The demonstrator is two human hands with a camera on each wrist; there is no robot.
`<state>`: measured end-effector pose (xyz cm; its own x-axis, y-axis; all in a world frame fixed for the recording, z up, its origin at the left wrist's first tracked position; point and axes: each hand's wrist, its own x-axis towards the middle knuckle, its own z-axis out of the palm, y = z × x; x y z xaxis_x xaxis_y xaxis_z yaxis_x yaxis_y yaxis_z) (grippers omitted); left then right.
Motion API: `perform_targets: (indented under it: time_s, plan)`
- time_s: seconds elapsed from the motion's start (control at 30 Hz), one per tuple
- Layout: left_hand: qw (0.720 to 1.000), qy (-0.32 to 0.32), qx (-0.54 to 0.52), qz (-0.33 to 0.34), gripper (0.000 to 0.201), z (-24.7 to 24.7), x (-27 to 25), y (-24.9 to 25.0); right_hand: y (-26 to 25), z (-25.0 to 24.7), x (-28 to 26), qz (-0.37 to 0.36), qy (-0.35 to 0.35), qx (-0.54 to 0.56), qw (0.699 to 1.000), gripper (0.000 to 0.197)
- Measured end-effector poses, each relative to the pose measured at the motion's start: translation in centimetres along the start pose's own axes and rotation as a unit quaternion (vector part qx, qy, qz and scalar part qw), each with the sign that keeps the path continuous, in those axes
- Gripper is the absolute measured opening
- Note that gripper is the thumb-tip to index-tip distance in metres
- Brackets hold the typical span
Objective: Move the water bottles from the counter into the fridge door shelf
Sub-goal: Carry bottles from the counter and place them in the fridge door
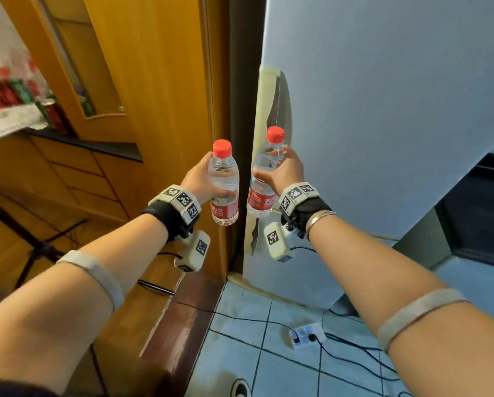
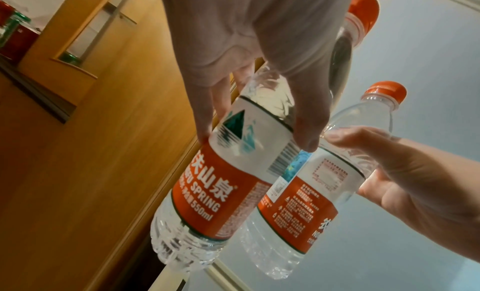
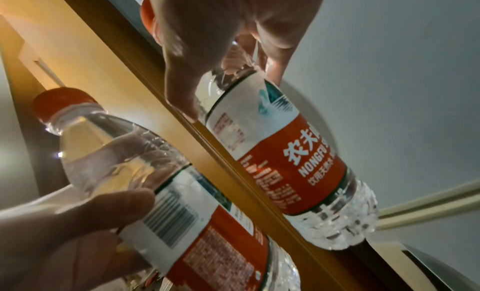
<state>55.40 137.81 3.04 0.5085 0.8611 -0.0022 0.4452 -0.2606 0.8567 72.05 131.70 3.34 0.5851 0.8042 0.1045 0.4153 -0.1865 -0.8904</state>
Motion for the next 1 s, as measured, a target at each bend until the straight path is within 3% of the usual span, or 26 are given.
perform_targets:
  time_s: [0.1, 0.23, 0.4, 0.53, 1.0]
  plan:
    - [1.000, 0.009, 0.006, 0.003, 0.075, -0.3, 2.7, 0.1, -0.6, 0.7, 3.5, -0.037, 0.013, -0.031, 0.999, 0.072]
    - [1.000, 0.007, 0.001, -0.003, 0.075, -0.8, 5.4, 0.0, -1.1, 2.0, 7.2, -0.036, 0.019, -0.054, 0.998, 0.087]
    - [1.000, 0.005, 0.002, -0.015, 0.073, -1.5, 7.9, -0.3, -1.4, 2.6, 10.1, -0.027, 0.057, -0.088, 0.994, 0.073]
    - [1.000, 0.003, 0.006, -0.023, 0.077, -1.7, 9.2, -0.6, -1.4, 2.8, 11.6, -0.032, 0.032, -0.106, 0.993, 0.064]
    - [1.000, 0.003, 0.023, -0.014, 0.075, -2.2, 9.5, -1.4, -2.0, 3.0, 10.9, -0.039, 0.026, -0.133, 0.990, 0.062]
